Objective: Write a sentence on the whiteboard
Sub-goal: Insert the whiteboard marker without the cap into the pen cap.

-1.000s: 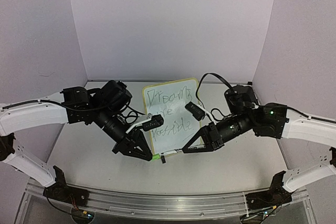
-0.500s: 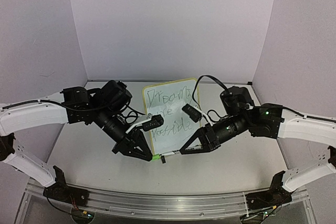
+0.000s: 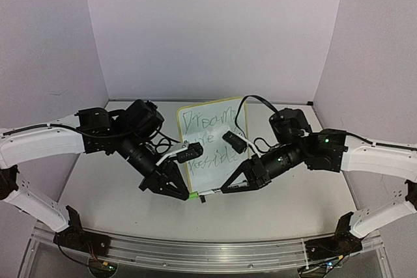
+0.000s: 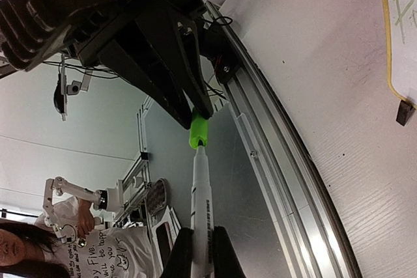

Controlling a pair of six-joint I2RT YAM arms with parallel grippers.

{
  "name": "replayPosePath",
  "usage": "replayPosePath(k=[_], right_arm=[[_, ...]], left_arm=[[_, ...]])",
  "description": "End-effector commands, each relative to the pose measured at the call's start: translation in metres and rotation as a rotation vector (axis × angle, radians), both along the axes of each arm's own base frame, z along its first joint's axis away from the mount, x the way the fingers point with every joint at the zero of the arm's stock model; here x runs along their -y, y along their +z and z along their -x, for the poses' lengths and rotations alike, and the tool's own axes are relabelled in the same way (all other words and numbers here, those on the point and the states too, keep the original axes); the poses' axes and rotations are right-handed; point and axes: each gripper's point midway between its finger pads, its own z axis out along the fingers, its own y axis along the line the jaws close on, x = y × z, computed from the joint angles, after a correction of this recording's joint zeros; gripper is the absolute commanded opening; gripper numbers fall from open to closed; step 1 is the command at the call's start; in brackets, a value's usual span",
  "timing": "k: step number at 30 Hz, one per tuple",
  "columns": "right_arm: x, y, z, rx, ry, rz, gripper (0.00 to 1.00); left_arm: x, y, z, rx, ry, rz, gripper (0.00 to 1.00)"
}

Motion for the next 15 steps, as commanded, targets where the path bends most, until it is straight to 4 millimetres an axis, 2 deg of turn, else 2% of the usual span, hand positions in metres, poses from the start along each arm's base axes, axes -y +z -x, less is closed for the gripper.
replayPosePath(k=[1, 15], right_arm=[[-0.011, 0.017, 0.002, 0.025, 0.044, -0.065, 0.0], [-0.028, 0.012, -0.002, 0.015, 0.099, -0.079, 0.0]], left_arm=[[0.01, 0.017, 0.002, 0.018, -0.039, 0.071, 0.0], [0.022, 0.021, 0.003, 0.028, -0.075, 0.075, 0.0]])
